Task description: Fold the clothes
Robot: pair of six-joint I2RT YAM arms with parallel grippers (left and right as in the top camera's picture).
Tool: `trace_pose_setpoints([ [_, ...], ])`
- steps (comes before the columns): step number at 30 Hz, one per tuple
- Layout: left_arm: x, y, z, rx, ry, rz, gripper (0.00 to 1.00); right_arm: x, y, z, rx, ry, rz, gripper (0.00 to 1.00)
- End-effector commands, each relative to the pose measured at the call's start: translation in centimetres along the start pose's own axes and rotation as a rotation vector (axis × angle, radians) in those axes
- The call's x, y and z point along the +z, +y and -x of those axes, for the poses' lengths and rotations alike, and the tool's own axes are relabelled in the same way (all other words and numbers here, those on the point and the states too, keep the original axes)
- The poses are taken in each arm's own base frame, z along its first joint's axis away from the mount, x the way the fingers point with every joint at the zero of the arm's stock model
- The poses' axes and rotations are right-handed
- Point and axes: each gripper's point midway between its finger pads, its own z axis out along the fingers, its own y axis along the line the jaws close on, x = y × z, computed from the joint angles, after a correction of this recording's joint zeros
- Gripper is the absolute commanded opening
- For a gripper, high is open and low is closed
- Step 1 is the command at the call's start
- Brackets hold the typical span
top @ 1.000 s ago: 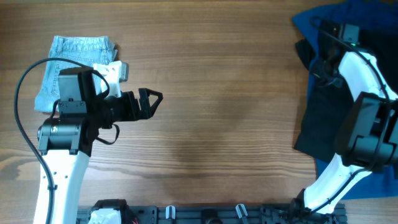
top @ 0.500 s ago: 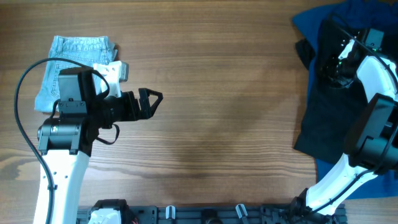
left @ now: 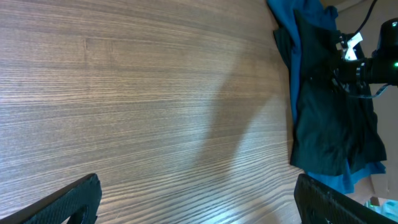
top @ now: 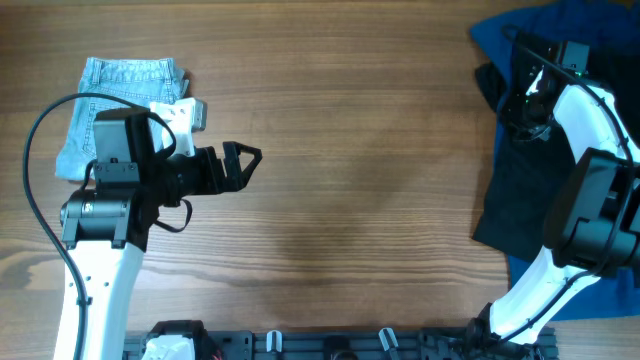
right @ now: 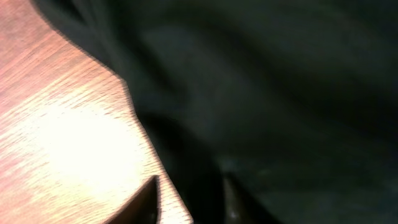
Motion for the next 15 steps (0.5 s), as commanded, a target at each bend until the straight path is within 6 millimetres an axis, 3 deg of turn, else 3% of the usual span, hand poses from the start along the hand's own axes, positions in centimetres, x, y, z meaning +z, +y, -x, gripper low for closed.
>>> trace_pose_setpoints([
  [1, -0.7, -1.0, 0.6, 0.017, -0.023, -0.028, 1.0, 0.4, -2.5, -0.1, 0.075, -0.008, -0.135, 0.06],
  [5, -0.7, -1.0, 0.6, 0.017, -0.023, -0.027, 1.0, 0.4, -3.0, -0.1, 0.095, -0.008, -0.155, 0.04],
  [9, -0.7, -1.0, 0.6, 0.017, -0.023, -0.027, 1.0, 0.5, -0.8, -0.2, 0.035, 0.014, -0.019, 0.04],
  [11, -0.7, -1.0, 0.6, 0.017, -0.023, -0.027, 1.0, -0.1, 2.6, 0.2, -0.074, 0.013, 0.19, 0.04],
  [12, -0.7, -1.0, 0.6, 0.017, -0.023, -0.027, 1.0, -1.4, 5.6, 0.1, -0.167, 0.005, 0.368, 0.04],
  [15, -0.7, -1.0, 0.6, 0.017, -0.023, -0.028, 1.0, -7.7, 11.9, -0.3, -0.361, -0.07, 0.758, 0.04],
])
